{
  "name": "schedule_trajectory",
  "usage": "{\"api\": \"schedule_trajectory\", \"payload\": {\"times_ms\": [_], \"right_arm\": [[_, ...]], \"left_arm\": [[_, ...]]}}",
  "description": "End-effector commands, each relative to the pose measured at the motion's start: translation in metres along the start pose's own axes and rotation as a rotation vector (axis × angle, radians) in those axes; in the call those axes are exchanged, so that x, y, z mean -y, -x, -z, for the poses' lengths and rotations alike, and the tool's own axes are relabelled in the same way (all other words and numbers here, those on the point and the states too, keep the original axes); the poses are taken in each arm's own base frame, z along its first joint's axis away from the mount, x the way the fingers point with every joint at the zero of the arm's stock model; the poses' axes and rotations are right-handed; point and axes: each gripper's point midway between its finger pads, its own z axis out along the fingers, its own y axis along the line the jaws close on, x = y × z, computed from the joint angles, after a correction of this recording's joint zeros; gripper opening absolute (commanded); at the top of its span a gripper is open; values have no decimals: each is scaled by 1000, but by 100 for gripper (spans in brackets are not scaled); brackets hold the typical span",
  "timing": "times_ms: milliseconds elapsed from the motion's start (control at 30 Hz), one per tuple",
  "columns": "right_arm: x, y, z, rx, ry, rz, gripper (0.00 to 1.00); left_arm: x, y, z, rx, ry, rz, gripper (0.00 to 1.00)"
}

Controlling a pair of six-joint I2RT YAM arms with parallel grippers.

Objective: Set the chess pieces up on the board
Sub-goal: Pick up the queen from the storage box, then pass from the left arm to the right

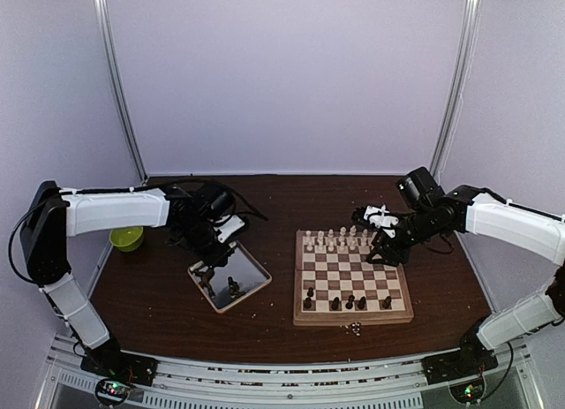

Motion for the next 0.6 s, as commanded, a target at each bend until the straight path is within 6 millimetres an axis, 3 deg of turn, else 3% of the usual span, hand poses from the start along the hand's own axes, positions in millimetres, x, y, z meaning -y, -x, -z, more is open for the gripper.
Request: {"api": "schedule_trajectory", "payload": {"times_ms": [0, 267, 400, 567], "right_arm": [[-7, 9, 4, 29, 47, -32, 51], [-25, 80, 28, 163, 290, -128, 56], [-31, 112, 24, 146, 478, -243, 57], [-30, 144, 16, 174, 590, -337, 60]], "left_arm": [[3, 18, 2, 125, -23, 61, 16], [52, 84, 55, 490, -218, -4, 18], [86, 117, 80, 608, -286, -63, 18], [115, 143, 96, 685, -366, -78, 19]]}}
